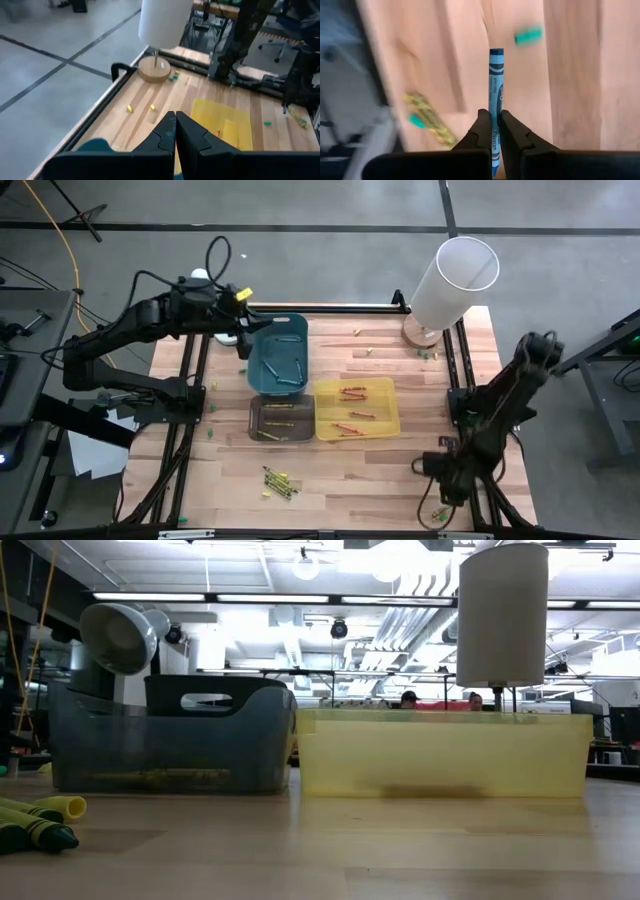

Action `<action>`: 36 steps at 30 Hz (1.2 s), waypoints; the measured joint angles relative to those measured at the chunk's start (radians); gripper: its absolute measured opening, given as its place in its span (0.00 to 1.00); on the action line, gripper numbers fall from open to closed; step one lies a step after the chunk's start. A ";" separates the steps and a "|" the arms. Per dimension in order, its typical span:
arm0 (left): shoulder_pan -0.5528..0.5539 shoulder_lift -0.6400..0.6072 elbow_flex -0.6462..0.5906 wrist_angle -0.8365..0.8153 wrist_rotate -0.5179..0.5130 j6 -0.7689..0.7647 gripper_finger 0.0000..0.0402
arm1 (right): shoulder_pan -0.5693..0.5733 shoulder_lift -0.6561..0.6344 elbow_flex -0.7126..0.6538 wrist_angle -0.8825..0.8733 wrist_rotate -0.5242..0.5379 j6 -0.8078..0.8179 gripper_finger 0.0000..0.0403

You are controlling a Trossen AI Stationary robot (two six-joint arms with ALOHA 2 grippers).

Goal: Sort crayons
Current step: Put the blue crayon into the blue bin

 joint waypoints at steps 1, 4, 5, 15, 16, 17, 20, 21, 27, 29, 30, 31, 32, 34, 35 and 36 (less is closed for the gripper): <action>0.005 0.000 0.011 0.000 0.001 0.001 0.00 | -0.023 -0.045 0.000 -0.002 0.009 -0.021 0.00; 0.015 -0.008 0.037 0.019 0.000 0.020 0.00 | -0.120 -0.161 0.001 -0.003 0.016 -0.124 0.00; 0.015 -0.012 0.039 0.021 0.000 0.028 0.00 | -0.164 -0.192 0.001 -0.001 0.024 -0.167 0.00; 0.014 -0.042 0.040 0.032 0.001 0.050 0.00 | -0.724 -0.175 0.003 0.299 0.031 -0.783 0.00; 0.014 -0.042 0.040 0.033 0.001 0.045 0.00 | -0.776 -0.147 0.003 0.369 0.030 -0.833 0.00; 0.014 -0.042 0.040 0.034 0.001 0.044 0.00 | -0.824 -0.118 0.003 0.446 0.031 -0.877 0.00; 0.014 -0.042 0.040 0.049 0.001 0.044 0.00 | -0.952 -0.014 0.003 0.742 0.025 -0.960 0.00; 0.014 -0.042 0.040 0.055 0.002 0.044 0.00 | -0.987 0.023 0.007 0.852 0.015 -0.963 0.00; 0.013 -0.041 0.041 0.143 0.009 0.042 0.00 | -1.113 0.261 0.221 1.058 -0.034 -1.014 0.00; 0.013 -0.041 0.041 0.175 0.009 0.042 0.00 | -1.125 0.340 0.343 1.034 -0.084 -1.069 0.00; 0.013 -0.041 0.041 0.186 0.009 0.042 0.00 | -1.128 0.377 0.402 1.010 -0.102 -1.096 0.00; 0.013 -0.042 0.041 0.199 0.009 0.042 0.00 | -1.132 0.412 0.462 0.981 -0.107 -1.121 0.00; 0.013 -0.045 0.041 0.213 0.014 0.042 0.00 | -1.135 0.449 0.520 0.954 -0.109 -1.145 0.00; 0.013 -0.057 0.041 0.231 0.029 0.042 0.00 | -1.145 0.515 0.632 0.894 -0.117 -1.186 0.00; 0.013 -0.066 0.041 0.252 0.035 0.042 0.00 | -1.154 0.548 0.686 0.863 -0.127 -1.196 0.00; 0.013 -0.075 0.041 0.259 0.040 0.041 0.00 | -1.162 0.580 0.740 0.831 -0.140 -1.199 0.00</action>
